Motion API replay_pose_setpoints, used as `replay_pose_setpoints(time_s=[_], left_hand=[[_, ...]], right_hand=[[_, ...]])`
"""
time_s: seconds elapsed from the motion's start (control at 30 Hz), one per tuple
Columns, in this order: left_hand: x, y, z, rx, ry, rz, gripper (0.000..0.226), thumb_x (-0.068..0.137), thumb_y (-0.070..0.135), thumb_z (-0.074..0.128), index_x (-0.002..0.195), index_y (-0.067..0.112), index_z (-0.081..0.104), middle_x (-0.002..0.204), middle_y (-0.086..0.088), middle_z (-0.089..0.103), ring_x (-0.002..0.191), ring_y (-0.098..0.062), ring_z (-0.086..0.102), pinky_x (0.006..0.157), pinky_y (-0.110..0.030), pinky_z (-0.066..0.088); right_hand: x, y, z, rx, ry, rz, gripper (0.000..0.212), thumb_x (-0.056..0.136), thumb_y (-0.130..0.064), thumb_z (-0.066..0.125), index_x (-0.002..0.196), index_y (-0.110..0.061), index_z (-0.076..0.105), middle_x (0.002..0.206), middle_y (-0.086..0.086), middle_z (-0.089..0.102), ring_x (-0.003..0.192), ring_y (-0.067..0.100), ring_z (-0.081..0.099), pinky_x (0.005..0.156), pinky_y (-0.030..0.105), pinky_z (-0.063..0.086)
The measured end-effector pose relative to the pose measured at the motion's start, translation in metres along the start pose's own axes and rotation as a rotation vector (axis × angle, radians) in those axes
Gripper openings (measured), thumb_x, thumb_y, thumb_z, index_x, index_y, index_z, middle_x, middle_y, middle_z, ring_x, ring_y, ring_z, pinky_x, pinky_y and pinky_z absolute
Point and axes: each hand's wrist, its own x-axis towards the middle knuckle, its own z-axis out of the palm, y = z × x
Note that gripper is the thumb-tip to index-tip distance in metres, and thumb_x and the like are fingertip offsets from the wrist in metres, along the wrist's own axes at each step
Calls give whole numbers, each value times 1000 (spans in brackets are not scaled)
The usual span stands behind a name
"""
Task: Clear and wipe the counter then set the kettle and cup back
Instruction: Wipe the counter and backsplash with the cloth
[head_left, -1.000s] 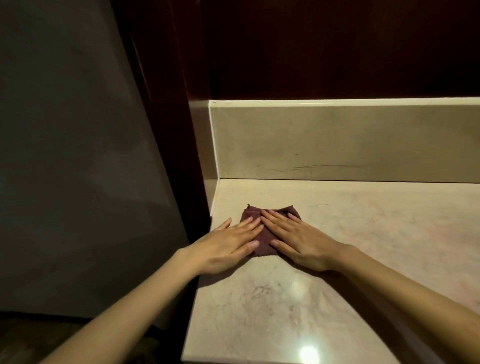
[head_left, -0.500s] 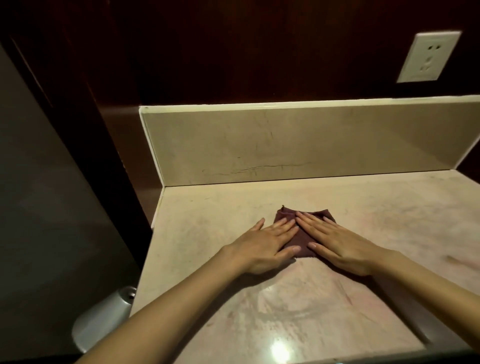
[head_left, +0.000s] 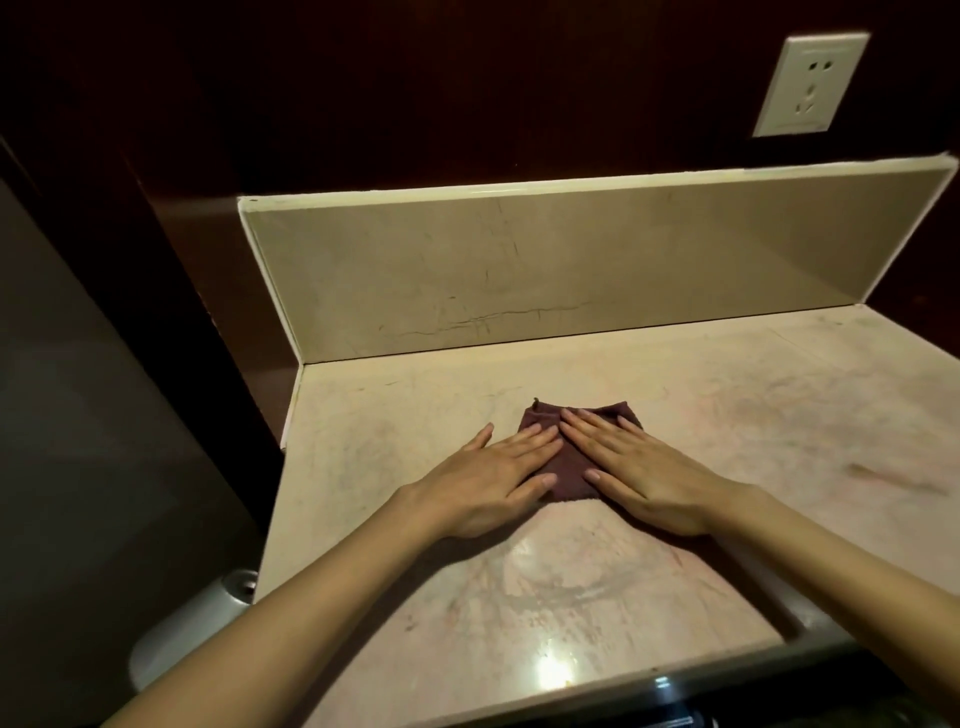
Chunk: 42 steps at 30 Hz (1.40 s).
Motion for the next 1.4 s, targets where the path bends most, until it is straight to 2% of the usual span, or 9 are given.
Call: replay_pose_setpoints(time_s=[0.2, 0.33, 0.57, 0.8, 1.17, 1.3, 1.4], left_hand=[[-74, -31, 2, -23, 25, -89, 53, 103, 41, 21, 152, 32, 3, 157, 19, -3, 139, 11, -9, 116, -28, -11], [-124, -48, 5, -39, 47, -164, 53, 102, 43, 21, 151, 34, 3, 156, 21, -2, 141, 11, -8, 116, -26, -12], [-187, -72, 10, -46, 89, -276, 64, 87, 60, 5, 148, 39, 1, 155, 24, -2, 138, 16, -10, 113, -19, -14], [-225, -78, 12, -75, 90, -325, 61, 88, 59, 5, 144, 39, -5, 154, 24, -5, 137, 17, -11, 112, -17, -14], [-219, -58, 9, -22, 14, -346, 74, 80, 67, -1, 145, 34, -9, 155, 18, -10, 140, 8, -12, 116, -24, -11], [-196, -31, 10, 5, 2, -345, 65, 95, 57, 17, 150, 29, -6, 147, 20, -16, 138, 7, -15, 118, -27, -11], [-169, -9, 16, 35, 17, -310, 67, 97, 56, 23, 151, 26, -6, 148, 18, -17, 137, 7, -16, 118, -28, -10]], right_hand=[[30, -67, 7, 20, -5, -110, 75, 85, -65, -4, 151, -29, -6, 158, -14, -13, 142, -3, -18, 113, 20, -13], [52, -109, 14, 23, -11, -194, 66, 95, -54, 9, 152, -26, -4, 158, -11, -12, 143, -1, -17, 114, 22, -13], [81, -171, 24, 14, -17, -288, 60, 102, -45, 18, 153, -22, -3, 160, -7, -10, 145, 4, -14, 116, 24, -11], [94, -214, 33, 8, 0, -308, 61, 101, -44, 18, 153, -20, -1, 160, -4, -7, 146, 6, -12, 117, 27, -9], [83, -210, 28, 29, -14, -316, 60, 102, -44, 20, 153, -20, -2, 160, -4, -8, 146, 6, -11, 117, 26, -8], [65, -179, 25, 4, -27, -322, 61, 102, -46, 19, 153, -22, -4, 160, -7, -10, 145, 3, -13, 115, 23, -11], [46, -148, 19, -11, -33, -300, 66, 96, -55, 11, 152, -25, -7, 158, -11, -13, 143, 0, -16, 116, 23, -10]])
